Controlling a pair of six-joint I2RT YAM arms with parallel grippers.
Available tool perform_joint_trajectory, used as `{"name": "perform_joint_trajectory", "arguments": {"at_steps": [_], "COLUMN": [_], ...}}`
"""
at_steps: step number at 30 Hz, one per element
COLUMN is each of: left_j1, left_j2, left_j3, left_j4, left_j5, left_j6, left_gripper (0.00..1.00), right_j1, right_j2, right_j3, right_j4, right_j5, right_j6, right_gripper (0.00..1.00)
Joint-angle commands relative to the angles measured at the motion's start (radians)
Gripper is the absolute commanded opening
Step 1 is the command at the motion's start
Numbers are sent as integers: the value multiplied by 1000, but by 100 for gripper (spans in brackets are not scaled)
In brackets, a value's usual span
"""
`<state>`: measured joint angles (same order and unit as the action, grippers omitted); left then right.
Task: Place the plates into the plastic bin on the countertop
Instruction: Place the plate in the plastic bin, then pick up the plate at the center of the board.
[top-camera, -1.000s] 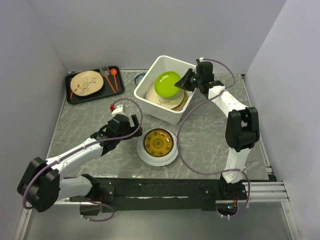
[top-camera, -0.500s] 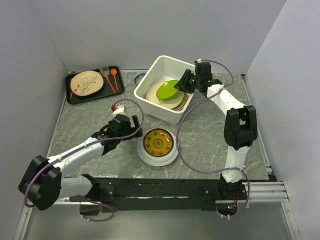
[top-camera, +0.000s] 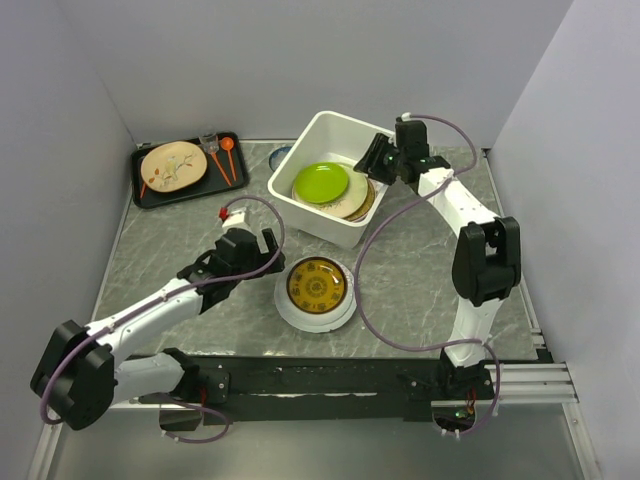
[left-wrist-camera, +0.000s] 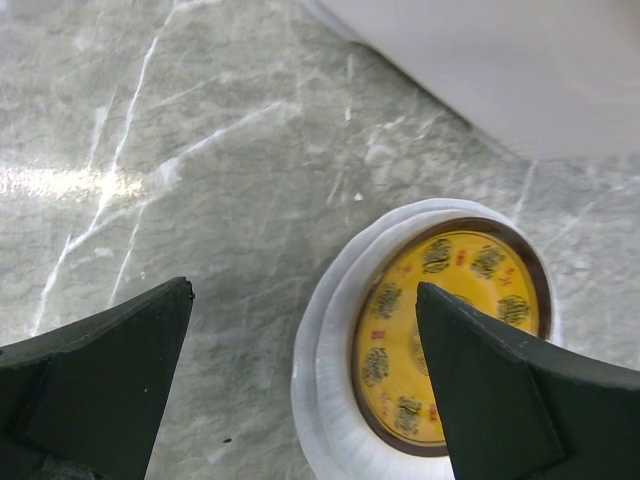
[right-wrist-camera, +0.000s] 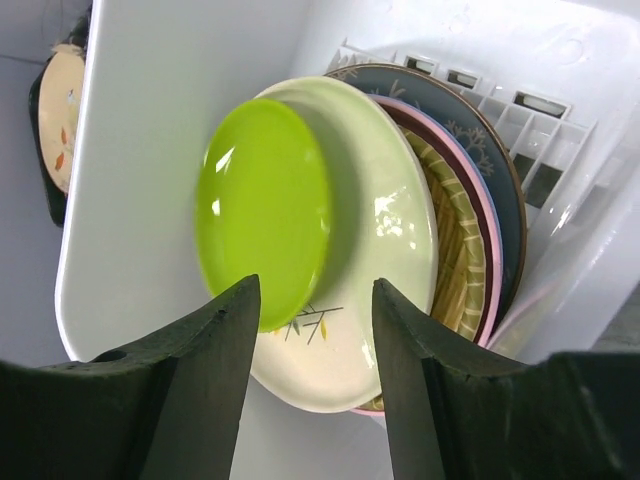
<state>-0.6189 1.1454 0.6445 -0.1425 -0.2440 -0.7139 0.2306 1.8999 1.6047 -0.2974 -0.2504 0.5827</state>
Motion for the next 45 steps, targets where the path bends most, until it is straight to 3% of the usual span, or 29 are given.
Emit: {"name": "perform_joint_trajectory", "arguments": {"at_steps": [1, 7, 14, 18, 33, 45], "left_j1": [-2, -2, -2, -2, -2, -4], "left_j2": [-47, -41, 79, 140, 208, 217], "left_j3": [-9, -29, -6, 6, 32, 11], "left_j4": [37, 125, 217, 253, 319, 339], "left_j5": [43, 190, 272, 324, 391, 397], "left_j6": [25, 74, 99, 116, 116, 99], "left_gripper": [99, 99, 97, 90, 71, 63], "right_j1": [-1, 1, 0, -1, 6, 150], "right_j2": [-90, -149, -246, -326, -576, -538], "right_j3": [12, -40, -138, -213, -580, -733], "right_j4": [24, 53, 81, 95, 152, 201], "right_j5": [25, 10, -27, -30, -98, -107], "right_j6": [-9, -7, -1, -3, 14, -14], "right_gripper": [56, 57, 57, 57, 57, 53]}}
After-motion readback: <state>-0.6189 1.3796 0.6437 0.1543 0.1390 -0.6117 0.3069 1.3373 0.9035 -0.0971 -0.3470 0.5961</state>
